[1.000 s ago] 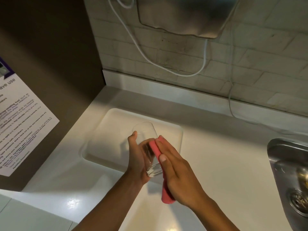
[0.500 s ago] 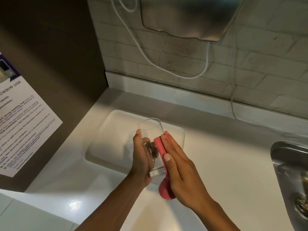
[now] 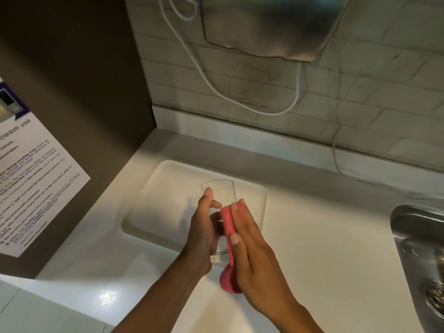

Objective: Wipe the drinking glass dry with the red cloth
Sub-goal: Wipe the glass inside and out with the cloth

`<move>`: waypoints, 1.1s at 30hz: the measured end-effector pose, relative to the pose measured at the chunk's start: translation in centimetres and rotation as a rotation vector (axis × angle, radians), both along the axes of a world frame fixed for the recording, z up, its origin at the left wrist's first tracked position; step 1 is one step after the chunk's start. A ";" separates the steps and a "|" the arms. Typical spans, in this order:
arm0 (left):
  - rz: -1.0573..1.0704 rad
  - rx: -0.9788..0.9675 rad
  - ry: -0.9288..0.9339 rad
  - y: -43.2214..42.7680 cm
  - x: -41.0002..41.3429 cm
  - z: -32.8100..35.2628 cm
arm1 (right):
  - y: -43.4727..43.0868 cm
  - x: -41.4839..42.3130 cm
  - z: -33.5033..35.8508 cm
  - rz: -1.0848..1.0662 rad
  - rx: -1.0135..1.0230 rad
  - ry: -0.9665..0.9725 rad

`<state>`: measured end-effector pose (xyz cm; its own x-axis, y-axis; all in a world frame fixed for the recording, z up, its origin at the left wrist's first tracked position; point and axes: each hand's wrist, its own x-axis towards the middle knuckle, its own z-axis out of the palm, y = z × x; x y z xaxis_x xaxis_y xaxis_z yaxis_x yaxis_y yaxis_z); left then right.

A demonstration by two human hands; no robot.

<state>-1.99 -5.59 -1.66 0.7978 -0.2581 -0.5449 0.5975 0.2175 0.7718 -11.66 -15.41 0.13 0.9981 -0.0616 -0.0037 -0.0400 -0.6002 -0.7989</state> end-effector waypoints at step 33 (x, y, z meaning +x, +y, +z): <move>-0.009 -0.258 0.050 -0.5 -0.2 -1.3 | -0.5 2.2 1.9 -0.192 0.123 0.133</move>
